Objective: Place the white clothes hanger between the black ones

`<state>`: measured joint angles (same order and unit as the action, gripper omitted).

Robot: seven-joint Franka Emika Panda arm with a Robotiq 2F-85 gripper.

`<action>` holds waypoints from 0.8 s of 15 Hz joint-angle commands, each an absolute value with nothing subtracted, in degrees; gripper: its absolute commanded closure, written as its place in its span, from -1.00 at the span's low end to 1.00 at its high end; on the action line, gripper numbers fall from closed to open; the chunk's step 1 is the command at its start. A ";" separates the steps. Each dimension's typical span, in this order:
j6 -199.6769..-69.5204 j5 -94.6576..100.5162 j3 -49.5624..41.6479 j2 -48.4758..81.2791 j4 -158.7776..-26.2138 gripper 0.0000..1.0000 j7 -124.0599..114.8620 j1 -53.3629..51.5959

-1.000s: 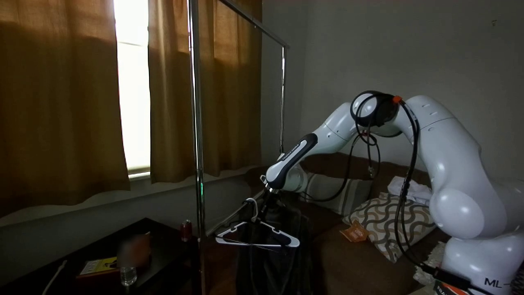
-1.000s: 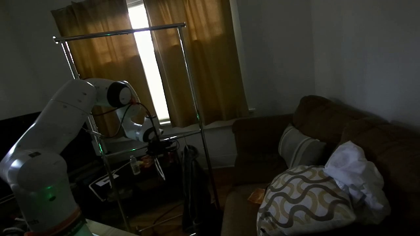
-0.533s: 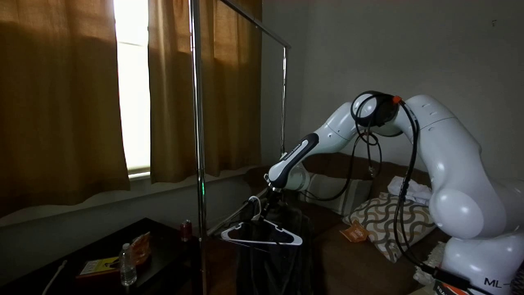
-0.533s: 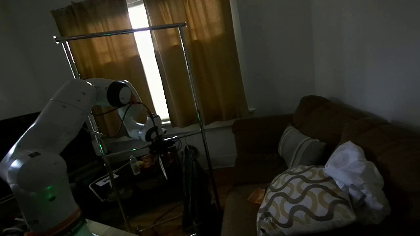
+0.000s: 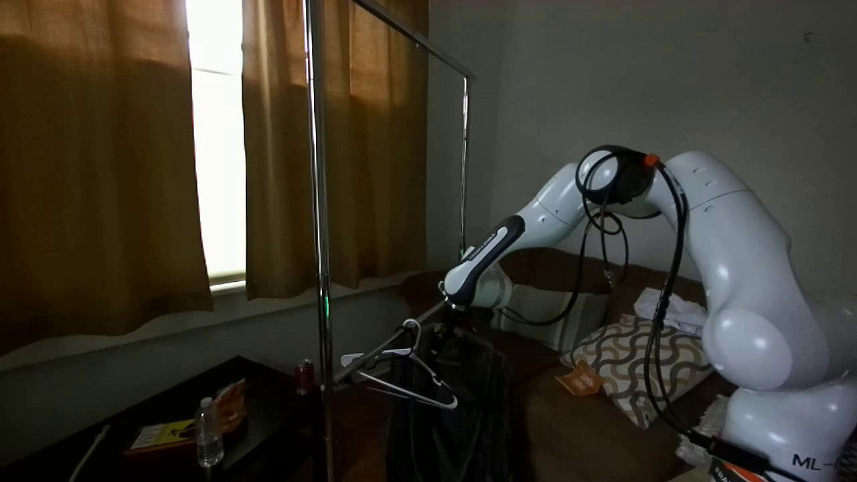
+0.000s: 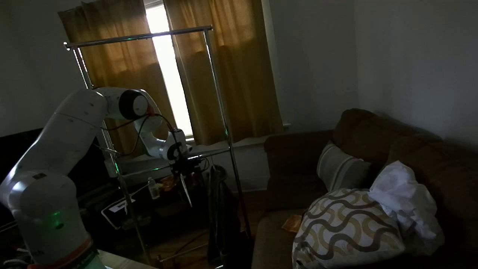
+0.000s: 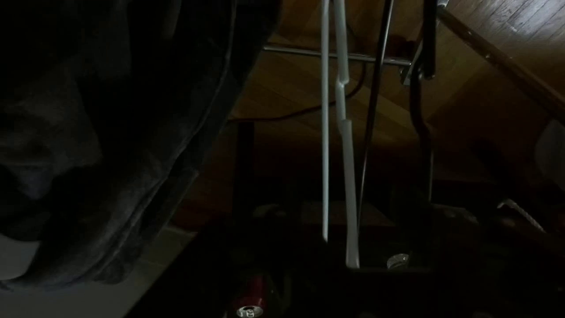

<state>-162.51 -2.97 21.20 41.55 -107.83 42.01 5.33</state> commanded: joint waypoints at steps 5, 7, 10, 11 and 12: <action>-158.26 -0.95 19.08 27.51 -120.44 -1.00 38.90 5.75; -158.23 -1.83 19.23 23.56 -123.57 -1.00 39.22 5.97; -155.14 -2.81 19.22 17.04 -128.01 -1.00 40.02 6.21; -154.03 -3.39 19.18 14.98 -129.19 -1.00 40.67 6.19; -152.76 -3.87 18.85 12.63 -130.27 -1.00 40.74 5.82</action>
